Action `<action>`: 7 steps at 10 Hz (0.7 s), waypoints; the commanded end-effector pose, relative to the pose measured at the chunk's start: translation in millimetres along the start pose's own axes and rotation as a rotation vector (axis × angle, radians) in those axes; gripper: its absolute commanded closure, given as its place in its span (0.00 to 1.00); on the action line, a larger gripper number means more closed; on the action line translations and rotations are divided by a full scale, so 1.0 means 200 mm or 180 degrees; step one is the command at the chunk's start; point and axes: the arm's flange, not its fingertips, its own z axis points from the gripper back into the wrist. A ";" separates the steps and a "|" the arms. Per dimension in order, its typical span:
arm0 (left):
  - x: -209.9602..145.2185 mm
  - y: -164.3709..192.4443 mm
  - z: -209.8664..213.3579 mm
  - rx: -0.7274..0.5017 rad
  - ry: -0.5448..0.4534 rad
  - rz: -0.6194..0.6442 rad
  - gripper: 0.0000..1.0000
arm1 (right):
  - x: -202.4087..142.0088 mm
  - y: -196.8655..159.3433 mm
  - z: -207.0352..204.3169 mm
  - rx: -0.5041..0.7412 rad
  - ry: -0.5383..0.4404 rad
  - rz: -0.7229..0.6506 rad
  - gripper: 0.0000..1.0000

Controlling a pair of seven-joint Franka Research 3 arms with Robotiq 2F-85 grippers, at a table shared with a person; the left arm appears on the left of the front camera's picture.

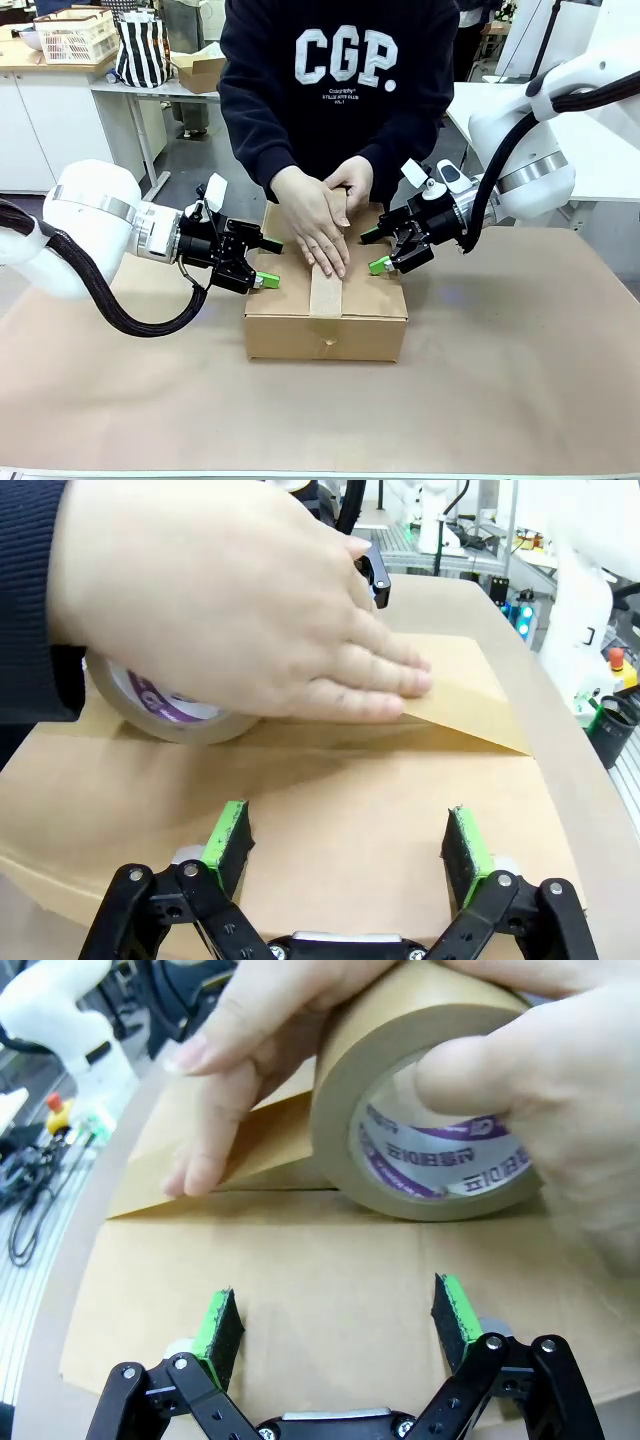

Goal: Pack the gift set into the box.
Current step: Press and hold the closed box until the human finishes sealing it.

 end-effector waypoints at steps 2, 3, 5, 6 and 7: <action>-0.02 -0.01 0.00 -0.0003 0.0009 0.0001 0.00 | -0.03 0.00 -0.01 -0.0003 0.0031 -0.0027 0.00; -0.02 -0.01 0.00 -0.0003 0.0009 0.0001 0.00 | -0.03 0.00 -0.01 -0.0003 0.0031 -0.0027 0.00; -0.02 -0.01 0.00 -0.0003 0.0009 0.0001 0.00 | -0.03 0.00 -0.01 -0.0003 0.0031 -0.0027 0.00; -0.02 -0.01 0.00 -0.0003 0.0009 0.0001 0.00 | -0.03 0.00 -0.01 -0.0003 0.0031 -0.0027 0.00; -0.02 -0.01 0.00 -0.0003 0.0009 0.0001 0.00 | -0.03 0.00 -0.01 -0.0003 0.0031 -0.0027 0.00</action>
